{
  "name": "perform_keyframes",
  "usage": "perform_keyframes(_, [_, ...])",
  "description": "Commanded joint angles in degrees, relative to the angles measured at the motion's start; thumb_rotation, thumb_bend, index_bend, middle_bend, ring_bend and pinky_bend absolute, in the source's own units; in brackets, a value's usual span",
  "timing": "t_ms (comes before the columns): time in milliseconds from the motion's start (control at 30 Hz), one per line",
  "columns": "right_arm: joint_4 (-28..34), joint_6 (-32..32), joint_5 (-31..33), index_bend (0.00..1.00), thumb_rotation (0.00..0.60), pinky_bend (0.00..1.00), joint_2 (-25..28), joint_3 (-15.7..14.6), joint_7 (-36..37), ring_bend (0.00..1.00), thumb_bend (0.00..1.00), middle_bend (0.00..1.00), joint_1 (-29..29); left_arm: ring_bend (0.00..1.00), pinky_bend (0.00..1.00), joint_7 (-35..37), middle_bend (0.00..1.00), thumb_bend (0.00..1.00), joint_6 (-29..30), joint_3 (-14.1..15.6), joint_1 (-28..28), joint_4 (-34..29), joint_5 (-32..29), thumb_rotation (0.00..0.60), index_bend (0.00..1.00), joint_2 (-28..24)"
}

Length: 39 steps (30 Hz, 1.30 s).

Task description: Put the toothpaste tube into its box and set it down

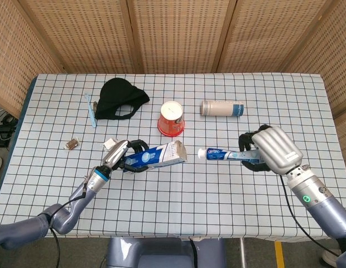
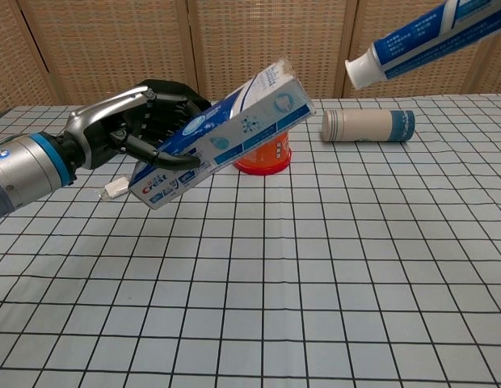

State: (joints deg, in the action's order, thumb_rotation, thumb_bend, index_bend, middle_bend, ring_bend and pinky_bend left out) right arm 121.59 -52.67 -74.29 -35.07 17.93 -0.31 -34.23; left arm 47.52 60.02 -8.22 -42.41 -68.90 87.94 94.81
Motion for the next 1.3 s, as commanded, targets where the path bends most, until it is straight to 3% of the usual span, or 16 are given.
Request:
perform_keyframes(33, [0.72,0.55,1.73,0.67,0.6,0.47,-0.24,0.4,-1.65,0.66,0.64,0.66,-1.16,0.5,0.52,-0.49,0.48,0.22,0.01,0.34,-0.17,-0.19,0.22,0.6,0.57,-0.31])
perform_keyframes(933, [4.39,2.71,10.52,0.67,0.6,0.47,-2.31,0.92,-8.57,0.66,0.63,0.66,-6.98,0.5,0.52,-1.63,0.48,0.21,0.01,0.87,-2.01,-2.62,0.29,0.6,0.58,-1.26])
perform_keyframes(1300, [4.89,2.97,13.07,0.67,0.6,0.47,-4.8,-0.19,-12.49,0.66,0.62,0.66,-9.3,0.5,0.52,-0.62,0.48,0.21,0.42,1.07,-2.62,-4.05,0.66,0.6,0.58,-0.83])
